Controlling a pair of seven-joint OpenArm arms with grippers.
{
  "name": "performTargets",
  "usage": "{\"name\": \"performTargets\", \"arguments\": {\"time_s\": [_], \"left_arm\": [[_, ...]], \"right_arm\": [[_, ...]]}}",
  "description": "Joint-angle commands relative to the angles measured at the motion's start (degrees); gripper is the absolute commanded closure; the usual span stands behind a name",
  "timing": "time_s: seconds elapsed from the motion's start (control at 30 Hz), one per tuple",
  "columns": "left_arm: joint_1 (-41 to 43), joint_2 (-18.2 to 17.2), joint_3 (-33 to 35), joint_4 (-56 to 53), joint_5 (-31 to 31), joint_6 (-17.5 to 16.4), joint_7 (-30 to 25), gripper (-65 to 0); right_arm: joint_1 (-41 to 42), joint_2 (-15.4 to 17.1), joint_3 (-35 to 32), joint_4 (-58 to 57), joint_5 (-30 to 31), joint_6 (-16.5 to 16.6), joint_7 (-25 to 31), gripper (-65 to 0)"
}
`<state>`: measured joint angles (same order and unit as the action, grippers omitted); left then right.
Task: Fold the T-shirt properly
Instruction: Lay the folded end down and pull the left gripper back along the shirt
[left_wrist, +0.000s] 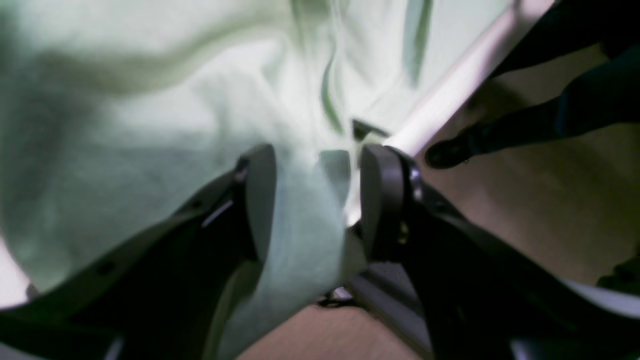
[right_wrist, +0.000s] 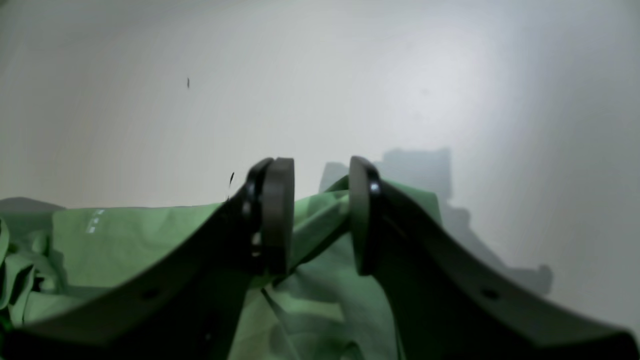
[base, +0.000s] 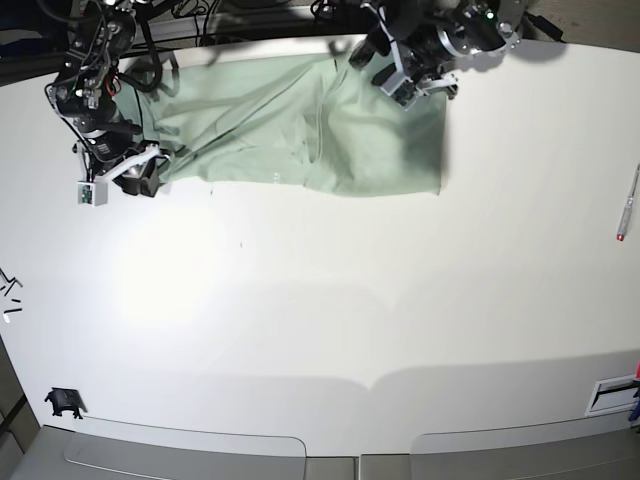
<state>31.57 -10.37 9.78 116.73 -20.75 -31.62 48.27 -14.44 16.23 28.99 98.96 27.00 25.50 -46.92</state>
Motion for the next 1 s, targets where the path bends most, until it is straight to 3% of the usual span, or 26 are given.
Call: {"name": "performTargets", "arguments": {"time_s": [0.0,0.23,0.33,0.57,0.97], "left_arm": [[0.00,0.15,0.13,1.86,-2.58,-1.55,-1.40,-25.6],[-0.13,0.17,1.57,1.95,-4.44,-7.04,-3.15,-25.3],[-0.15,0.15,4.79,1.90,-0.55,-7.21,-3.48,-25.2],[-0.50,0.15,8.41,1.84,13.44,0.81,-7.72,-24.9],[-0.66,0.13,8.33,-2.82,15.34,0.98,-9.03,-21.6]], "right_arm": [[0.46,0.92,0.28,0.85,0.63,0.22,1.49,-17.4],[0.46,0.90,0.28,0.85,0.66,0.24,1.49,-17.4],[0.46,0.90,0.28,0.85,0.66,0.22,1.49,-17.4],[0.46,0.90,0.28,0.85,0.66,0.24,1.49,-17.4],[0.46,0.92,0.28,0.85,0.66,0.26,1.49,-17.4]]}}
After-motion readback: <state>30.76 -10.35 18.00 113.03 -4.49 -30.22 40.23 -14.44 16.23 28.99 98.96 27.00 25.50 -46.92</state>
